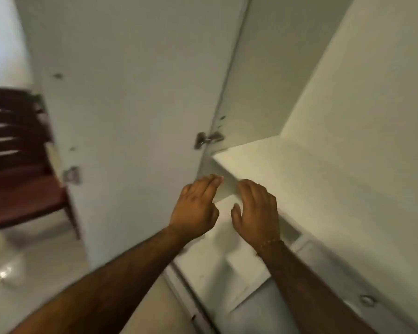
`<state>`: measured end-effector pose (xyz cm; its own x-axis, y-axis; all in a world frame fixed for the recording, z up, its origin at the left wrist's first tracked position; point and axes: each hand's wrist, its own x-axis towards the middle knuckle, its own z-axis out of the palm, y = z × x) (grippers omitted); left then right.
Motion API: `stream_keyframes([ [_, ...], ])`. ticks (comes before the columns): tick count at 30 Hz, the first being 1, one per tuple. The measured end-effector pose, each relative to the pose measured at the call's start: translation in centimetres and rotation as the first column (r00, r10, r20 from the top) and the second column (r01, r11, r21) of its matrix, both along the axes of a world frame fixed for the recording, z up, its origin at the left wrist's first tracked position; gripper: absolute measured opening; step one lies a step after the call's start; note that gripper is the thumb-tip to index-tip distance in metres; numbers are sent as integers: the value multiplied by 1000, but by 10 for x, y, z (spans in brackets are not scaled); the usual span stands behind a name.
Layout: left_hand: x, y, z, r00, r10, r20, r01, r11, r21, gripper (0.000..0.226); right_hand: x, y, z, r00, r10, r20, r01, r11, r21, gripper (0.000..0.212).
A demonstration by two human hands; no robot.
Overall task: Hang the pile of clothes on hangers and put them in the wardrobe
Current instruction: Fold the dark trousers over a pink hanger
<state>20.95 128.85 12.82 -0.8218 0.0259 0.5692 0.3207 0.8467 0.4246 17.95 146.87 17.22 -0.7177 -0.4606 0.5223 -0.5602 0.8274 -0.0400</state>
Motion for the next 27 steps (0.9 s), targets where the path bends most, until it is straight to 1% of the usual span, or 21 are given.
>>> stream_keyframes([
  [2,67,-57,-41,988,123,94,-125,992,16,74,37,-69,-39,986,139,92,-142,990,24,55],
  [4,130,-107,-72,959,221,178,-229,973,21,77,73,-133,-67,945,280,166,-288,957,24,55],
  [6,197,-159,-100,917,314,248,-322,947,-9,77,119,-201,-92,881,415,229,-434,900,36,54],
  [8,260,-205,-119,866,387,318,-399,916,-27,76,165,-261,-114,808,508,298,-545,837,53,55],
  [10,330,-254,-138,780,483,397,-515,857,-30,76,220,-326,-135,717,592,367,-651,758,48,56],
  [12,406,-302,-154,685,570,453,-629,777,-27,77,277,-390,-157,630,634,448,-720,693,31,56],
  [15,516,-365,-170,549,664,508,-751,659,-49,75,357,-468,-181,508,653,562,-794,608,12,55],
  [19,641,-421,-169,323,761,563,-903,426,-58,73,447,-552,-194,363,670,647,-913,395,103,56],
  [22,711,-447,-169,162,797,582,-960,263,-94,75,498,-608,-203,250,683,686,-963,247,105,57],
  [25,764,-465,-172,36,799,600,-986,127,-110,75,544,-657,-209,196,671,715,-980,144,134,55],
  [27,790,-478,-175,-32,793,609,-993,45,-111,75,573,-690,-213,160,670,725,-986,72,151,55],
])
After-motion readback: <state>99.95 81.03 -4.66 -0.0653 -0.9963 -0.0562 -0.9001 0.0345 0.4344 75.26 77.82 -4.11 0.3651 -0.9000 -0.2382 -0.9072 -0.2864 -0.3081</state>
